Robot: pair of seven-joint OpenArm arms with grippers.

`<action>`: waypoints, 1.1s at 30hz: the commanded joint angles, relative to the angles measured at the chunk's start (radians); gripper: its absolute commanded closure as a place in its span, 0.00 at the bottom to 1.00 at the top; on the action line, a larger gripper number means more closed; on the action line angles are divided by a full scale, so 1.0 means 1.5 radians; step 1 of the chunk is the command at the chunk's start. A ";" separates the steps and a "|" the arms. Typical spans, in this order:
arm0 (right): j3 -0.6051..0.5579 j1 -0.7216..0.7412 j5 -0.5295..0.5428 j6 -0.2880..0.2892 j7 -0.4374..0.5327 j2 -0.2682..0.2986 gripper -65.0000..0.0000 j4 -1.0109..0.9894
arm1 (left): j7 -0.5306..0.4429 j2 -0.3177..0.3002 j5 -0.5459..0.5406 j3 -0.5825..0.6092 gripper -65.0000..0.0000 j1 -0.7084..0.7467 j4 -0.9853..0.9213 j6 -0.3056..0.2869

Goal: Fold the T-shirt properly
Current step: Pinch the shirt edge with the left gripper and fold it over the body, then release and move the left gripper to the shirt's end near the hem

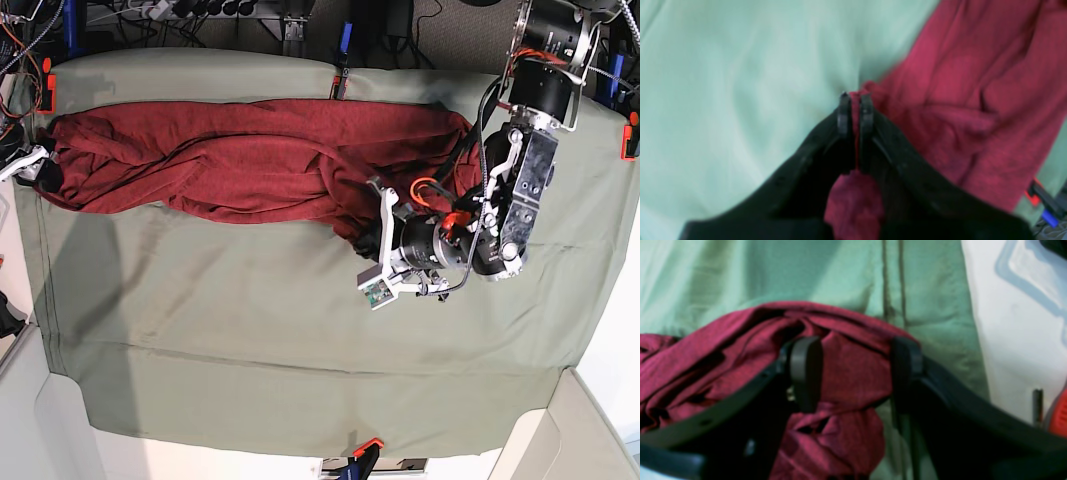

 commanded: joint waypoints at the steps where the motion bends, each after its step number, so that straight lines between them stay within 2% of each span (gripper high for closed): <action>1: 0.005 0.007 0.012 0.005 0.014 0.015 0.49 0.010 | -0.012 -0.010 -0.010 -0.018 1.00 0.001 0.029 -0.001; 6: 0.005 0.007 0.012 0.005 0.021 0.015 0.49 0.010 | -0.012 -0.037 -0.039 -0.122 1.00 0.105 0.107 -0.007; 11: 0.005 0.007 0.012 0.005 0.021 0.015 0.49 0.010 | -0.012 -0.038 -0.099 -0.228 1.00 0.185 0.159 -0.035; 14: 0.005 0.007 0.009 0.005 0.021 0.015 0.49 0.010 | -0.012 -0.038 -0.112 -0.261 1.00 0.206 0.159 -0.035; 15: 0.005 0.007 0.007 0.005 0.021 0.015 0.49 0.010 | -0.012 -0.038 -0.116 -0.267 0.98 0.211 0.159 -0.035; 16: 0.005 0.007 0.007 0.005 0.021 0.015 0.49 0.010 | -0.012 -0.038 -0.123 -0.271 0.89 0.215 0.159 -0.035; 19: 0.005 0.007 0.008 0.005 0.021 0.015 0.49 0.010 | -0.013 -0.038 -0.139 -0.271 0.49 0.222 0.158 -0.029; 20: 0.005 0.007 0.007 0.005 0.021 0.015 0.49 0.010 | -0.013 -0.038 -0.142 -0.271 0.42 0.222 0.158 -0.022; 24: 0.005 0.007 0.007 0.005 0.017 0.015 0.49 0.010 | -0.014 -0.038 -0.118 -0.271 0.40 0.222 0.158 0.025; 27: 0.005 0.007 0.007 0.005 0.016 0.015 0.49 0.010 | -0.041 -0.034 -0.092 -0.284 0.40 0.222 0.158 0.052; 30: 0.005 0.007 0.007 0.005 0.016 0.015 0.49 0.010 | -0.059 -0.031 -0.092 -0.337 0.40 0.222 0.158 0.070; 33: 0.005 0.007 0.007 0.005 0.015 0.015 0.49 0.010 | -0.061 -0.031 -0.133 -0.418 0.40 0.224 0.143 0.069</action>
